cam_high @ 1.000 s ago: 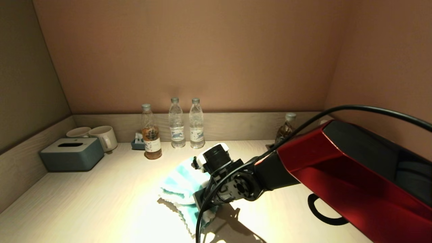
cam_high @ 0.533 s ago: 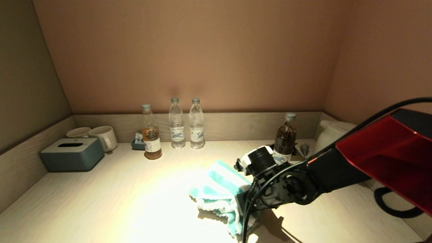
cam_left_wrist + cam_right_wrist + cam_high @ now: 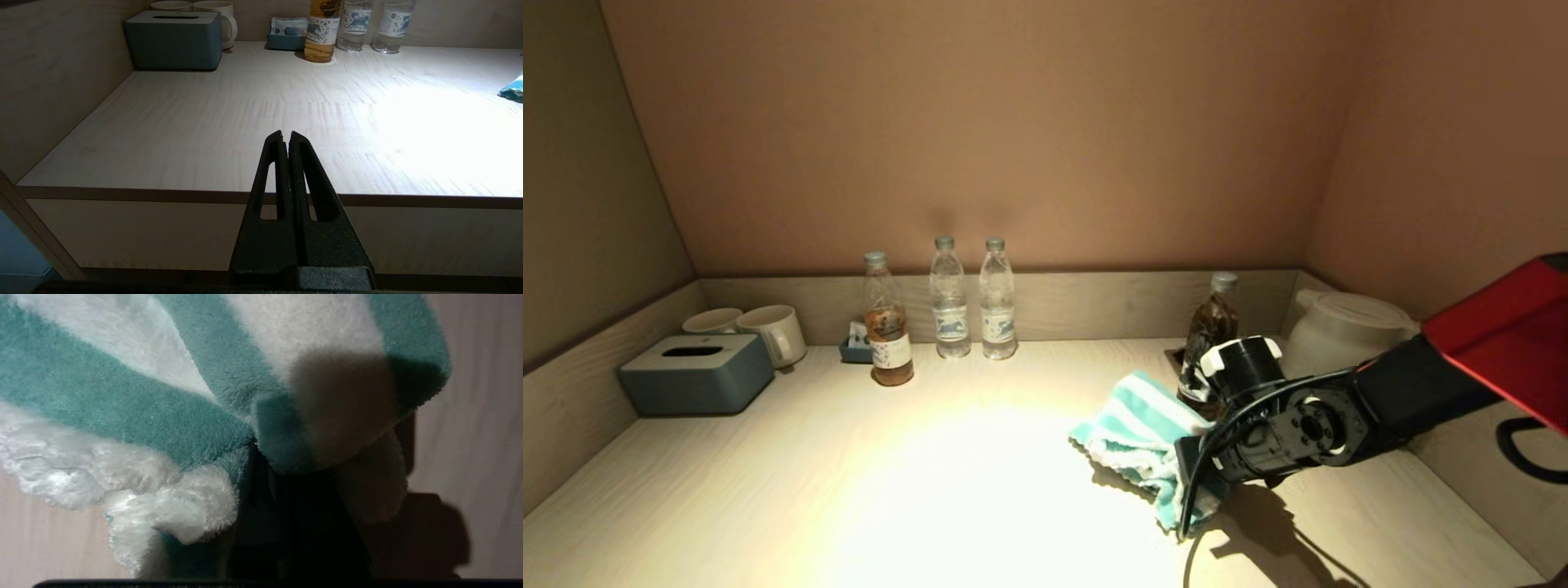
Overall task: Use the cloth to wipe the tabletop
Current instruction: Sweep the stains on the table
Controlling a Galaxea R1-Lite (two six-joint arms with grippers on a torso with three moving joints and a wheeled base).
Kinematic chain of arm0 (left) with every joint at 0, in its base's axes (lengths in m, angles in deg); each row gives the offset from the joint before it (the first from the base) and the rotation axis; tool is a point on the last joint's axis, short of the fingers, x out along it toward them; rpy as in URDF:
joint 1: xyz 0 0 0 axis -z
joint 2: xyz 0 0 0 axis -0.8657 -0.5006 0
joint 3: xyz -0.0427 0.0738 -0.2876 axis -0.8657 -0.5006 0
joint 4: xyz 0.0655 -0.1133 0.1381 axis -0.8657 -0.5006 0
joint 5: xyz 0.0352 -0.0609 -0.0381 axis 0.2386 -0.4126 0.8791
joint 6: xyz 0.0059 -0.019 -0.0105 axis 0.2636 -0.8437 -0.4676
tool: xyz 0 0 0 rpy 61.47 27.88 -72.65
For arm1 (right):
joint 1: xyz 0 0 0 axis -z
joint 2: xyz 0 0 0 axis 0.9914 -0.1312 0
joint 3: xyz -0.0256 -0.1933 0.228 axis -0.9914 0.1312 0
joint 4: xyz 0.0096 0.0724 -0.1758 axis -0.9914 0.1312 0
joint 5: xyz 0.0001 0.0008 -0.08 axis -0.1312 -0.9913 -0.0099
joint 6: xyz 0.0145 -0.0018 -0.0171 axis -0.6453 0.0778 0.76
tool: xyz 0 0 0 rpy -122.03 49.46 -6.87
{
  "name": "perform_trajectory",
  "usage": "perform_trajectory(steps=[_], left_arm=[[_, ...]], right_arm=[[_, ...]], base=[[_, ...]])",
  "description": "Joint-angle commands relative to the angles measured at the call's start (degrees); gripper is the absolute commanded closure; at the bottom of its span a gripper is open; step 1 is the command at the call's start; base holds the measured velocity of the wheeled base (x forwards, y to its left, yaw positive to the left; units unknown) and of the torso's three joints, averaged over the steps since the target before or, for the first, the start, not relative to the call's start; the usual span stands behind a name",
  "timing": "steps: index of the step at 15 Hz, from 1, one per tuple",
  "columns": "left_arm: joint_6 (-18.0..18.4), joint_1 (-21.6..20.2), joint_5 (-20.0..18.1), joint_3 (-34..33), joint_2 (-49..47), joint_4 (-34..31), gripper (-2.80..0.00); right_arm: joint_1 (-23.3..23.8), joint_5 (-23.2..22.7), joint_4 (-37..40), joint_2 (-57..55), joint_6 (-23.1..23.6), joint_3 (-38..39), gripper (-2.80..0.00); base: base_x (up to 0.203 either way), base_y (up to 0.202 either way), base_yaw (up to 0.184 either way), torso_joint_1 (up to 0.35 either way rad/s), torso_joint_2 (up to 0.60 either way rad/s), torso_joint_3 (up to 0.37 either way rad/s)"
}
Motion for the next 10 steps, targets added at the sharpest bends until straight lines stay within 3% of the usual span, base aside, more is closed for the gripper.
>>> perform_trajectory(steps=[1,6,10], left_arm=[[0.0,0.0,0.0,0.0,-0.1,0.0,0.00],[0.0,0.0,0.0,0.0,-0.1,0.0,0.00],[-0.1,0.0,0.0,0.0,-0.1,0.0,0.00]], right_arm=[[0.7,-0.2,-0.5,-3.2,-0.2,-4.1,0.00],[-1.4,-0.3,0.0,-9.4,-0.2,-14.1,0.00],[-7.4,-0.5,0.9,-14.2,0.1,-21.9,0.00]], base=[[0.000,0.000,0.000,0.000,0.00,0.000],[0.000,0.000,0.000,0.000,0.00,0.000],[0.000,0.000,0.000,0.000,0.00,0.000]])
